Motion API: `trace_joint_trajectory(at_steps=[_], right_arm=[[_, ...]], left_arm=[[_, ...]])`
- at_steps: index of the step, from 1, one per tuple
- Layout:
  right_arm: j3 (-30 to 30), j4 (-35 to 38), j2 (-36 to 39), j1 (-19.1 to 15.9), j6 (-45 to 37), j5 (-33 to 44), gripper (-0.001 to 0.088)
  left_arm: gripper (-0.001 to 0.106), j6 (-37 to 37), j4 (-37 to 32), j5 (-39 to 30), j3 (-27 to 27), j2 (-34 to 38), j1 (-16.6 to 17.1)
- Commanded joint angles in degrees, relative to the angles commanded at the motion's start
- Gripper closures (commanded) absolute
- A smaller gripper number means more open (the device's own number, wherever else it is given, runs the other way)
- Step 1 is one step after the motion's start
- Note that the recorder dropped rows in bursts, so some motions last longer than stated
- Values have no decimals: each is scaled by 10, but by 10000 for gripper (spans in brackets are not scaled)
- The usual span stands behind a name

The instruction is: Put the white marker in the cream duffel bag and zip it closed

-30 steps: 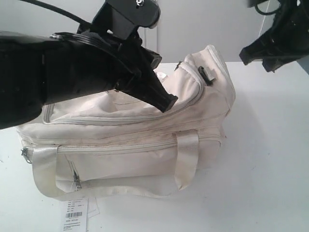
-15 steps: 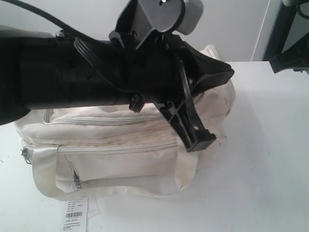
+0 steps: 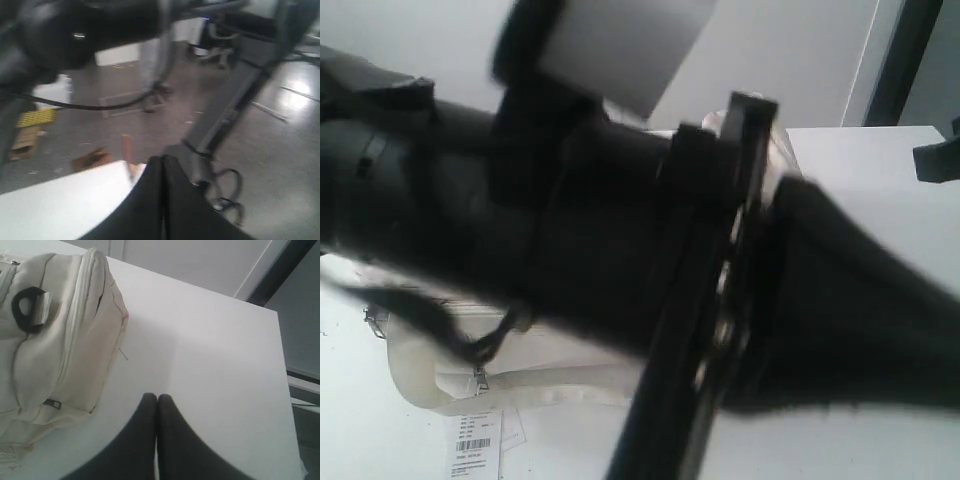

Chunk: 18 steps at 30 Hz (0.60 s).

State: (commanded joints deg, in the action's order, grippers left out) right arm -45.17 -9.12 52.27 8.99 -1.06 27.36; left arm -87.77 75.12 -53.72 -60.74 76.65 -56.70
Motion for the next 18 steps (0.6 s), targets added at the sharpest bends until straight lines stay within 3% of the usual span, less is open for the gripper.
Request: trace_joint_trajectory(at_steps=[5, 10, 14, 18], right_arm=[[28, 0, -26, 0, 4, -30, 868], [40, -1, -39, 0, 4, -30, 868], [47, -1, -41, 0, 4, -33, 868], [47, -1, -41, 0, 4, -33, 868]], left_arm=[[1053, 267, -300, -36, 0, 0, 0], [1053, 427, -494, -63, 0, 0, 2], [1053, 552, -550, -66, 0, 0, 56], [1053, 579, -550, -79, 0, -21, 144]])
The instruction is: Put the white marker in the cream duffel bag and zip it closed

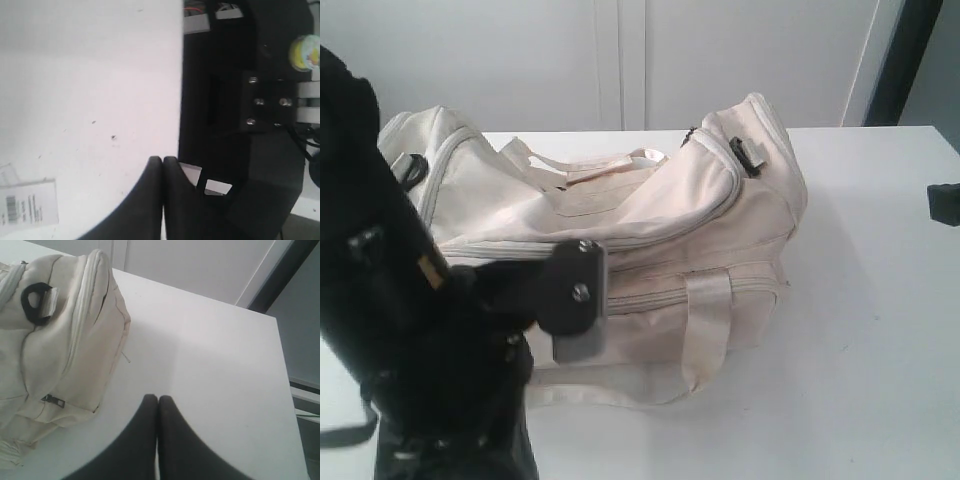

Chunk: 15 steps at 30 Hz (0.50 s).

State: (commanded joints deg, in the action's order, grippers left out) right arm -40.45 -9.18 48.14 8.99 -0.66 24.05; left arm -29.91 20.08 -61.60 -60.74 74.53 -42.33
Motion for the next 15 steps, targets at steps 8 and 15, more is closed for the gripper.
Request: trace_joint_trajectory(at_steps=[8, 15], right_arm=[[0, 0, 0, 0, 0, 0, 868], [0, -1, 8, 0, 10, -1, 868]], left_arm=[[1053, 17, -36, 20, 0, -80, 206], [1053, 121, -120, 76, 0, -99, 315]])
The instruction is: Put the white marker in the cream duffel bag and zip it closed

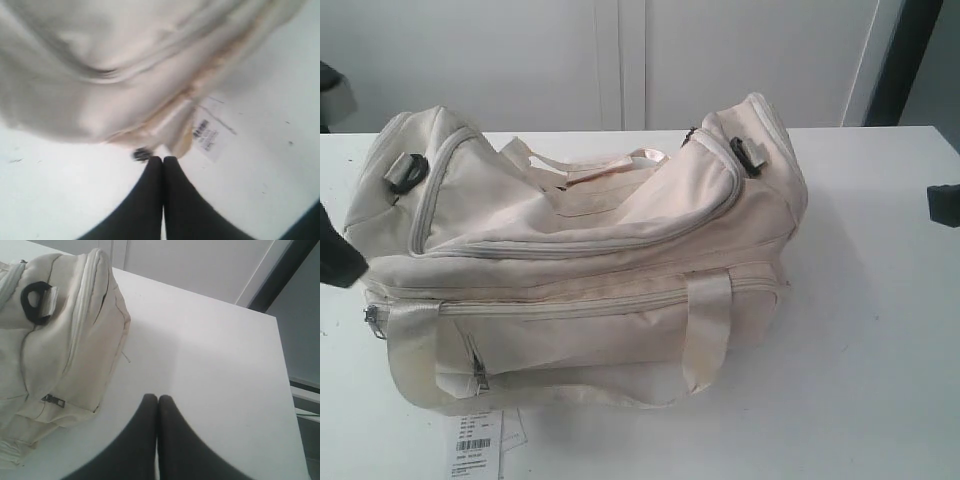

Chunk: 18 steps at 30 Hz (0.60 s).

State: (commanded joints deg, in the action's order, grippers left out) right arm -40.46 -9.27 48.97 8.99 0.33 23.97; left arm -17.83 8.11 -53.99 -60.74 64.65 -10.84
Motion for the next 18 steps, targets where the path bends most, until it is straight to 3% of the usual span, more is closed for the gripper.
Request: trace_joint_trajectory(at_steps=[7, 11, 14, 18], right_arm=[[0, -11, 31, 0, 4, 26, 868], [0, -87, 31, 0, 80, 53, 868], [0, -176, 10, 0, 184, 73, 868], [5, -177, -34, 0, 201, 55, 868]], left_arm=[[1053, 68, -55, 21, 0, -6, 53], [1053, 106, -109, 26, 1, -25, 55], [1053, 130, -129, 34, 1, -78, 55], [1053, 154, -129, 82, 26, -154, 55]])
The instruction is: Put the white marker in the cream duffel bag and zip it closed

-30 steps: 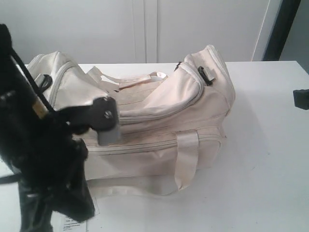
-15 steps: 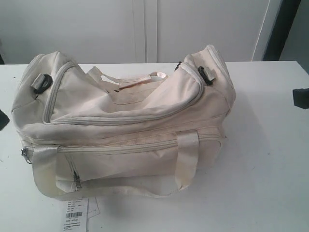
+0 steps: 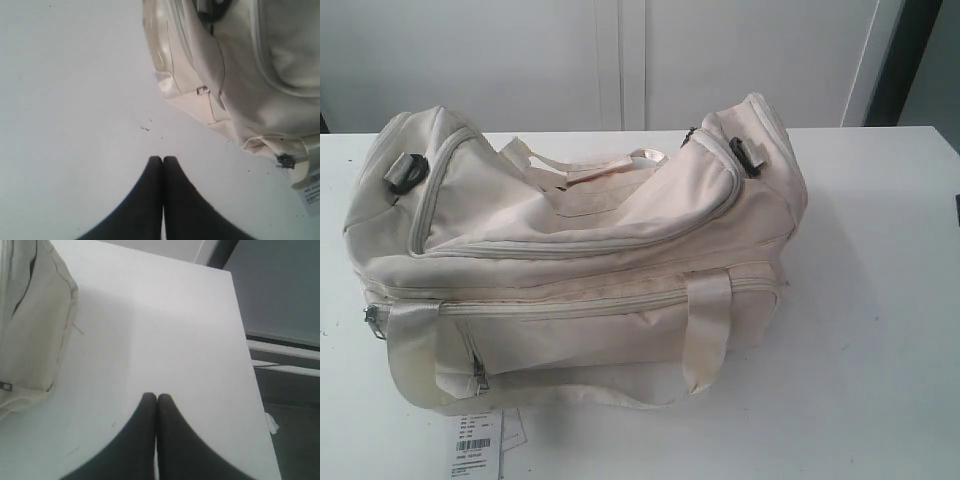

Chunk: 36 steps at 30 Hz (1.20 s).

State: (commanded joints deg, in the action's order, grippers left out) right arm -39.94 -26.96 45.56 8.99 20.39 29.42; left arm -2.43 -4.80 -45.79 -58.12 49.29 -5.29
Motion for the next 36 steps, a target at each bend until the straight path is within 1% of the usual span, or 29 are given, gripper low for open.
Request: trace_joint_trajectory(at_steps=[1, 4, 5, 6, 10, 11, 13, 17, 36], right_arm=[[8, 0, -10, 0, 0, -15, 868], [69, 3, -67, 0, 26, -104, 868], [84, 3, -91, 0, 30, -139, 868], [91, 3, -112, 0, 30, -156, 868], [106, 0, -173, 0, 25, -163, 868], [109, 0, -190, 0, 17, -166, 868], [114, 0, -209, 0, 2, -168, 868], [114, 4, -233, 0, 8, -165, 868], [114, 4, -241, 0, 8, -166, 868]], left_arm=[[1053, 4, 0, 11, 15, -13, 0], [1053, 24, 4, 78, 99, -103, 0], [1053, 29, 4, 102, 126, -130, 0], [1053, 32, 4, 122, 144, -147, 0], [1053, 44, 4, 186, 223, -210, 0], [1053, 58, 4, 203, 241, -227, 0], [1053, 75, 4, 220, 259, -248, 0], [1053, 101, 4, 204, 266, -266, 0], [1053, 100, 4, 208, 266, -269, 0]])
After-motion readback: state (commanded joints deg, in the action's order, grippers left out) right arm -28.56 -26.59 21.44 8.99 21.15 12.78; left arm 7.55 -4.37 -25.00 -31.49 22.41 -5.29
